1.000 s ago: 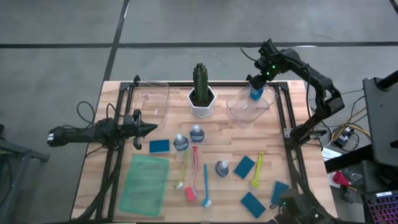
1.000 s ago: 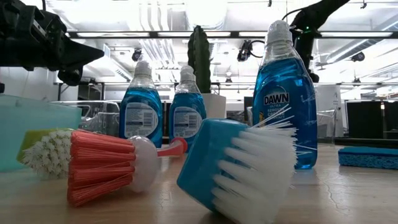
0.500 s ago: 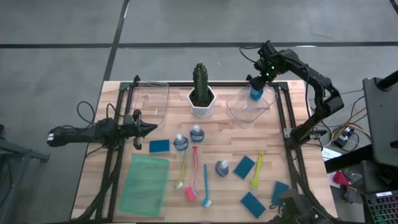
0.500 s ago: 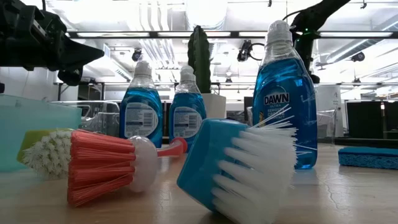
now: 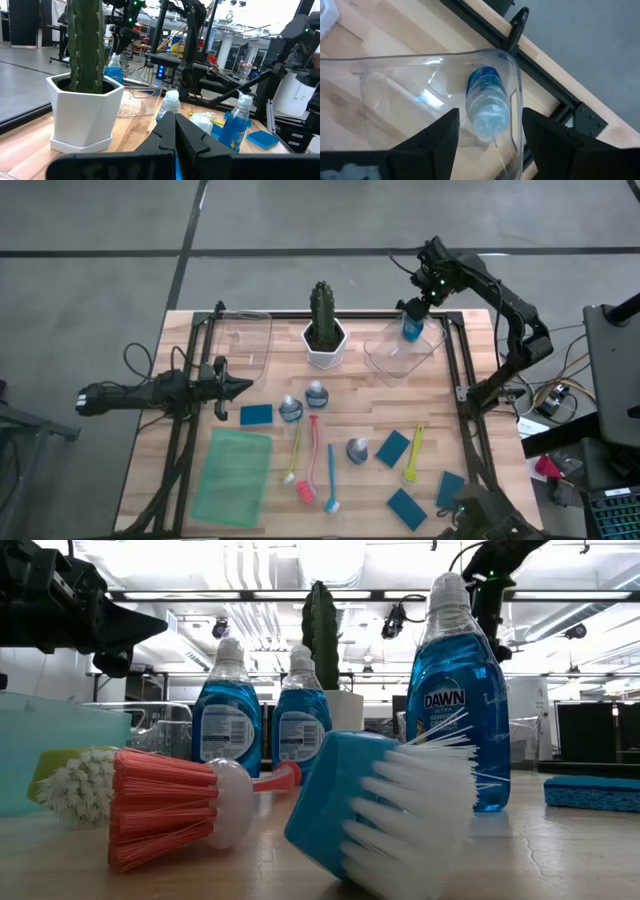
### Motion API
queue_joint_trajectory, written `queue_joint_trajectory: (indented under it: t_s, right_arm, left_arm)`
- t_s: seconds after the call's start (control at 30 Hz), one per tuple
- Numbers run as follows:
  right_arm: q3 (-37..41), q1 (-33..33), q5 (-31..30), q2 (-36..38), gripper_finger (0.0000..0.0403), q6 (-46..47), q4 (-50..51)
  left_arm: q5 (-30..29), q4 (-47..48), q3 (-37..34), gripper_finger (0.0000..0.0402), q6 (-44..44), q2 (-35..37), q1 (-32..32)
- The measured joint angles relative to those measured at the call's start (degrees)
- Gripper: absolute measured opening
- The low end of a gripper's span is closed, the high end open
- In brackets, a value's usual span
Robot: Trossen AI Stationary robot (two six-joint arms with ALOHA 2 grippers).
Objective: Pick & Place Kitchen Sink Supplies
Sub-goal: Put the dishwashing liquid bottle into the right transparent bin
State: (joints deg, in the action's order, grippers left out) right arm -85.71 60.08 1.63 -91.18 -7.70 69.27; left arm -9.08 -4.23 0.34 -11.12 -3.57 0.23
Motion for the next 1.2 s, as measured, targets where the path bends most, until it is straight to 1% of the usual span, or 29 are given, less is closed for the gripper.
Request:
queue_joint_trajectory:
  t_s: [0.2, 0.37, 0.43, 0.5, 0.57, 0.63, 0.7, 0.8, 0.87, 0.93, 1.0, 1.1, 1.2]
  right_arm:
    - [-4.8, -2.2, 0.5, 0.7, 0.0215, 0.2, 3.3]
    - [-6.8, -6.4, 4.3, 2.7, 0.0216, 2.4, 4.1]
    - [-7.0, -8.4, 6.5, 3.9, 0.0217, 5.1, 3.9]
    - [-7.0, -10.2, 9.8, 5.0, 0.0217, 10.0, 3.8]
    - [-7.0, -12.0, 14.4, 5.6, 0.0217, 13.6, 3.8]
    - [-7.0, -14.3, 19.1, 6.3, 0.0218, 15.3, 3.6]
    - [-7.0, -17.6, 21.1, 7.2, 0.0220, 16.4, 3.5]
    - [-6.9, -24.0, 21.3, 8.4, 0.0221, 17.3, 3.3]
    - [-6.9, -28.2, 22.2, 9.0, 0.0221, 22.3, 2.3]
    - [-6.9, -31.8, 25.3, 9.1, 0.0221, 26.9, 0.9]
    - [-6.9, -36.0, 26.5, 9.2, 0.0223, 30.1, -0.8]
    - [-6.9, -42.7, 24.9, 9.3, 0.0230, 33.1, -4.1]
    - [-6.9, -48.5, 22.2, 9.3, 0.0248, 36.3, -6.9]
  left_arm:
    - [0.0, 0.0, 0.0, 0.0000, 0.0, 0.0, 0.0]
    - [0.0, 0.0, 0.0, 0.0000, 0.0, 0.0, 0.0]
    - [0.0, 0.0, 0.0, 0.0000, 0.0, 0.0, 0.0]
    - [0.0, 0.0, 0.0, 0.0000, 0.0, 0.0, 0.0]
    - [0.0, 0.0, 0.0, 0.0000, 0.0, 0.0, 0.0]
    - [0.0, 0.0, 0.0, 0.0000, 0.0, 0.0, 0.0]
    - [0.0, 0.0, 0.0, 0.0000, 0.0, 0.0, 0.0]
    - [0.0, 0.0, 0.0, 0.0000, 0.0, 0.0, 0.0]
    - [0.0, 0.0, 0.0, 0.0000, 0.0, 0.0, 0.0]
    - [0.0, 0.0, 0.0, 0.0000, 0.0, 0.0, 0.0]
    - [0.0, 0.0, 0.0, 0.0000, 0.0, 0.0, 0.0]
    - [0.0, 0.0, 0.0, 0.0000, 0.0, 0.0, 0.0]
    - [0.0, 0.0, 0.0, 0.0000, 0.0, 0.0, 0.0]
